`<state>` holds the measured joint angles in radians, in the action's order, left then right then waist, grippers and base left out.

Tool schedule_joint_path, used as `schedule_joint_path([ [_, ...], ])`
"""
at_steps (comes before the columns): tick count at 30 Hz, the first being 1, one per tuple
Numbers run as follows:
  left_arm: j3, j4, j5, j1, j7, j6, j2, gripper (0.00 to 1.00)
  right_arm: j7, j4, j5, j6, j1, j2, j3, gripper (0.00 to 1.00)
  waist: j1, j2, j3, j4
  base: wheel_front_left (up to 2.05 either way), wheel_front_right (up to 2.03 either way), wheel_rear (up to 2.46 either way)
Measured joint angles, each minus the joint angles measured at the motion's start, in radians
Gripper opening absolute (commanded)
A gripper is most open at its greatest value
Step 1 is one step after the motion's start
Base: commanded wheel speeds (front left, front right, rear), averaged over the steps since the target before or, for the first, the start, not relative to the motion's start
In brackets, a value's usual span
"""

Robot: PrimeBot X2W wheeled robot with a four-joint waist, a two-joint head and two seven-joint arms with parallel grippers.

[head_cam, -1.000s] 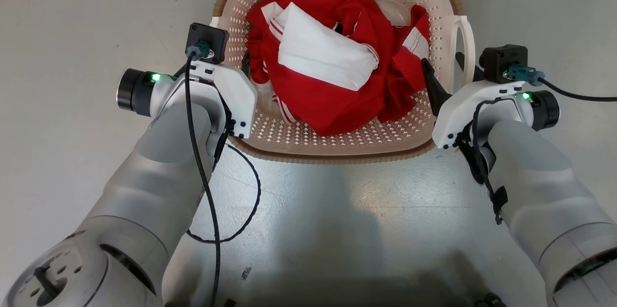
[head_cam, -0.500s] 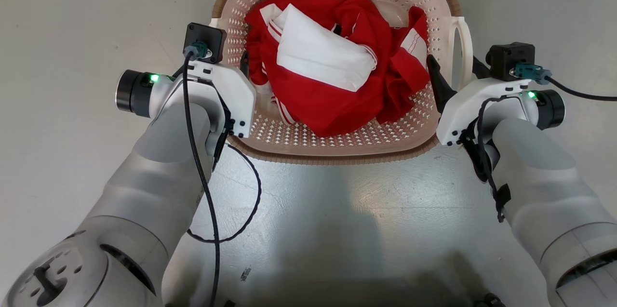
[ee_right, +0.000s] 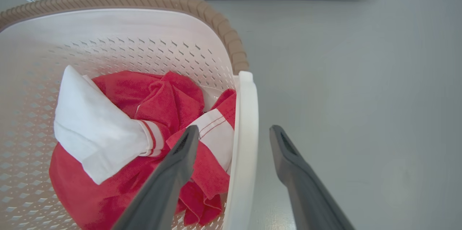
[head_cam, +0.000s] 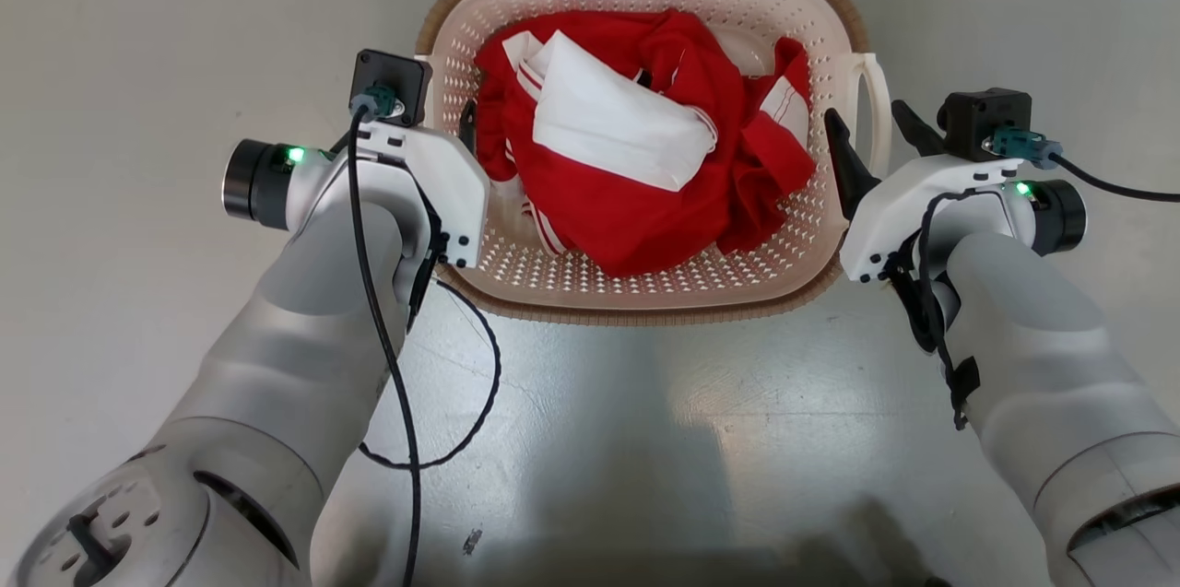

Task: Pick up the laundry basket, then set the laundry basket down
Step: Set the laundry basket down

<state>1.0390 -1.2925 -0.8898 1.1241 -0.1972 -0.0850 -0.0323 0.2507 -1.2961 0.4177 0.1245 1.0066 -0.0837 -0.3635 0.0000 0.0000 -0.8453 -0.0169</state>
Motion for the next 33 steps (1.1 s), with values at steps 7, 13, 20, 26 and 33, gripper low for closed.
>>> schedule_joint_path([
  [7, -0.004, 0.000, -0.014, -0.026, -0.016, -0.003, -0.005, 1.00, 0.000, 0.066, -0.047, 0.000, -0.009, -0.003, 0.059, 1.00, 0.0000, 0.0000, 0.051, 0.003, 0.00, 0.00, 0.00],
  [13, -0.040, 0.000, -0.048, -0.055, -0.046, -0.002, -0.006, 1.00, 0.000, 0.128, -0.093, 0.000, -0.072, -0.003, 0.105, 1.00, 0.0000, 0.0000, 0.107, 0.004, 0.00, 0.00, 0.00],
  [20, -0.087, 0.030, -0.070, -0.131, -0.051, 0.006, -0.015, 1.00, 0.000, 0.229, -0.130, 0.000, -0.167, 0.001, 0.161, 1.00, 0.0000, 0.0000, 0.204, 0.008, 0.00, 0.00, 0.00],
  [26, -0.152, 0.115, -0.048, -0.197, -0.051, 0.004, -0.049, 1.00, 0.000, 0.324, -0.176, 0.000, -0.257, 0.002, 0.228, 1.00, 0.0000, 0.0000, 0.297, 0.011, 0.00, 0.00, 0.00],
  [33, -0.261, 0.233, 0.015, -0.293, -0.054, -0.005, -0.079, 1.00, 0.000, 0.411, -0.224, 0.000, -0.345, 0.005, 0.274, 1.00, 0.0000, 0.0000, 0.401, 0.009, 0.00, 0.00, 0.00],
])
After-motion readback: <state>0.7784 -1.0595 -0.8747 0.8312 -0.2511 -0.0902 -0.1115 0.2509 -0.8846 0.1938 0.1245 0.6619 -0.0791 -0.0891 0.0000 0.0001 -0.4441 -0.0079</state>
